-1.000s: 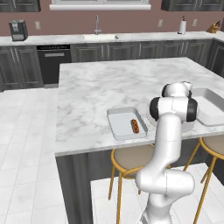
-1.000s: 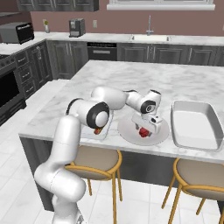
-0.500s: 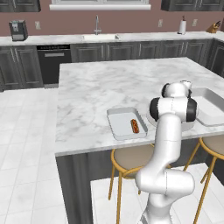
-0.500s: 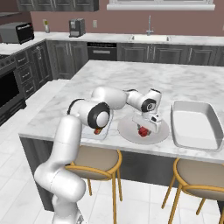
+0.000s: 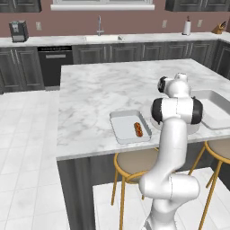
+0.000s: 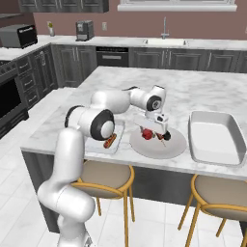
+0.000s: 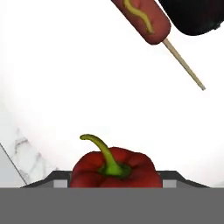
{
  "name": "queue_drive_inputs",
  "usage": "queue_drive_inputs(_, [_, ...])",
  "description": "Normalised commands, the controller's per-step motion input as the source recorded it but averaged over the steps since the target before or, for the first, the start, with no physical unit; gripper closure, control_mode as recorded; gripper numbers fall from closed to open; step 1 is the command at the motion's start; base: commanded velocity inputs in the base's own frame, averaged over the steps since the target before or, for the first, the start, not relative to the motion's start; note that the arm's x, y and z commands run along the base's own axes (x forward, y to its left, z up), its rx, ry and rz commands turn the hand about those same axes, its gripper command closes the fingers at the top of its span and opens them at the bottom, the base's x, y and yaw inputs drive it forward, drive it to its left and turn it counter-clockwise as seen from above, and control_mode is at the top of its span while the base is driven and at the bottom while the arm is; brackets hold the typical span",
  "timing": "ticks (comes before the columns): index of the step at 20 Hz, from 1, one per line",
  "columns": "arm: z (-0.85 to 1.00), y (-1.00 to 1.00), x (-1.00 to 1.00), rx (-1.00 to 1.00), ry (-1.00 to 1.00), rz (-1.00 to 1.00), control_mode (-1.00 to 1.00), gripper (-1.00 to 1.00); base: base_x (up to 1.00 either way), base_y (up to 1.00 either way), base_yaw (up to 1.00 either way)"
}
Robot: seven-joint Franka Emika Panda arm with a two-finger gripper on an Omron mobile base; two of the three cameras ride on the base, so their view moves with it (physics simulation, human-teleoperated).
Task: Place one cooked food and one vegetable from the large plate to each tupperware container.
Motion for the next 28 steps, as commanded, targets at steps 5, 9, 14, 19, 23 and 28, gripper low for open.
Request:
queue_drive_inputs(5, [0.6,1.0,0.0,-0.04,-0.18,0.35,-1.0,1.0,0.0,0.0,0.0])
queue_drive_inputs(9, [0.17,1.0,0.0,0.0,-0.05,0.32,-1.0,1.0,0.0,0.0,0.0])
queue_drive_inputs(14, [0.06,1.0,0.0,0.0,-0.05,0.21,-1.0,1.0,0.0,0.0,0.0])
queue_drive_inputs(19, [-0.1,1.0,0.24,0.0,-0.01,0.12,-1.0,1.0,0.0,0.0,0.0])
queue_drive_inputs(23, [-0.43,0.97,0.28,0.0,0.0,0.01,-1.0,1.0,0.0,0.0,0.0])
queue_drive_inputs(28, [-0.59,0.05,-0.14,0.0,0.0,0.0,-1.0,1.0,0.0,0.0,0.0])
